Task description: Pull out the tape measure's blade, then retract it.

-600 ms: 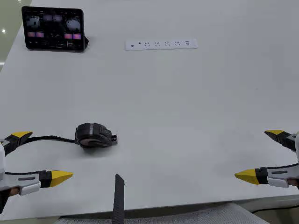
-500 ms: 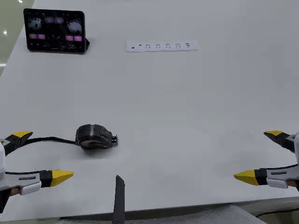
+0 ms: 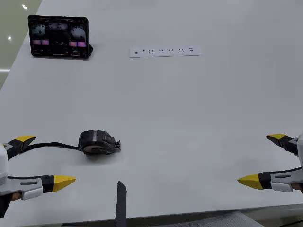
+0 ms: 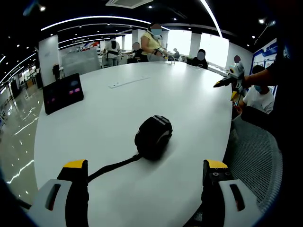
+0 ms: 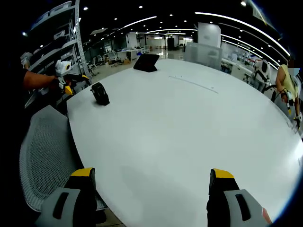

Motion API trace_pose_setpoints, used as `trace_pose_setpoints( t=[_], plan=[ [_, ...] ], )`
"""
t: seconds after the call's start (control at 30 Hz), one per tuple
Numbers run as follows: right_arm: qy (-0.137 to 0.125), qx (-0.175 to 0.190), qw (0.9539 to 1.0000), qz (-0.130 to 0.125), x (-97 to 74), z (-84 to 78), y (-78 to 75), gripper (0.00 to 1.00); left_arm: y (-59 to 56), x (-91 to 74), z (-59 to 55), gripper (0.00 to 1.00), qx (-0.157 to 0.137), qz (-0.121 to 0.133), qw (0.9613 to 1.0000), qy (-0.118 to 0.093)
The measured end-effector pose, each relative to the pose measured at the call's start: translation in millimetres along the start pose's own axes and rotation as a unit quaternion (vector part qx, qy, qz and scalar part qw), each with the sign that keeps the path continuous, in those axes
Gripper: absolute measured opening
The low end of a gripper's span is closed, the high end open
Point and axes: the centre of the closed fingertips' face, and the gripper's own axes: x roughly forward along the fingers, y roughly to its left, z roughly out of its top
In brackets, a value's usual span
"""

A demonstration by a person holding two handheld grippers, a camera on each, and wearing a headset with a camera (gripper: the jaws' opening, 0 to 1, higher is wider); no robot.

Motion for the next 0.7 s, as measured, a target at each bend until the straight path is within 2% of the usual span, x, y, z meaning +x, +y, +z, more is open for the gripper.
trace_pose_setpoints(
  t=[0.1, 0.13, 0.17, 0.2, 0.23, 0.3, 0.37, 0.47, 0.7],
  plan=[
    [0.000, -0.003, 1.0000, 0.001, 1.3, 3.3, -1.3, 0.99, 0.4, -0.2, 2.7, 0.99, 0.005, -0.002, 1.0000, -0.002],
    [0.004, 0.004, 0.9999, 0.012, 3.3, 2.7, 0.7, 0.99, 0.7, 0.3, 2.8, 0.99, 0.007, -0.004, 1.0000, 0.001],
    [0.013, 0.007, 0.9997, 0.019, 4.4, 0.5, 2.3, 0.99, 1.5, 0.7, 2.5, 0.99, 0.014, -0.002, 0.9999, 0.005],
    [0.004, -0.001, 0.9999, 0.016, 5.5, 4.0, 1.3, 0.99, 1.8, 1.8, 2.9, 0.99, 0.029, -0.003, 0.9995, 0.007],
    [-0.002, -0.001, 0.9997, 0.026, 7.8, 7.3, 4.0, 0.99, -0.4, 3.6, 2.0, 0.99, 0.037, -0.010, 0.9992, 0.014],
    [0.006, 0.000, 0.9991, 0.042, 12.3, 8.9, 7.7, 0.99, -2.3, 7.0, 4.3, 0.99, 0.047, -0.019, 0.9986, 0.016],
    [0.009, -0.018, 0.9988, 0.045, 15.3, 12.2, 9.4, 0.99, -2.6, 10.3, 3.9, 0.99, 0.058, -0.026, 0.9976, 0.027],
    [-0.001, -0.026, 0.9983, 0.052, 20.1, 24.4, 12.9, 0.99, -7.9, 16.4, 9.2, 0.99, 0.076, -0.048, 0.9954, 0.035],
    [-0.005, -0.052, 0.9962, 0.070, 33.8, 43.3, 25.1, 0.99, -14.3, 27.4, 19.3, 0.99, 0.092, -0.077, 0.9916, 0.049]
  ],
)
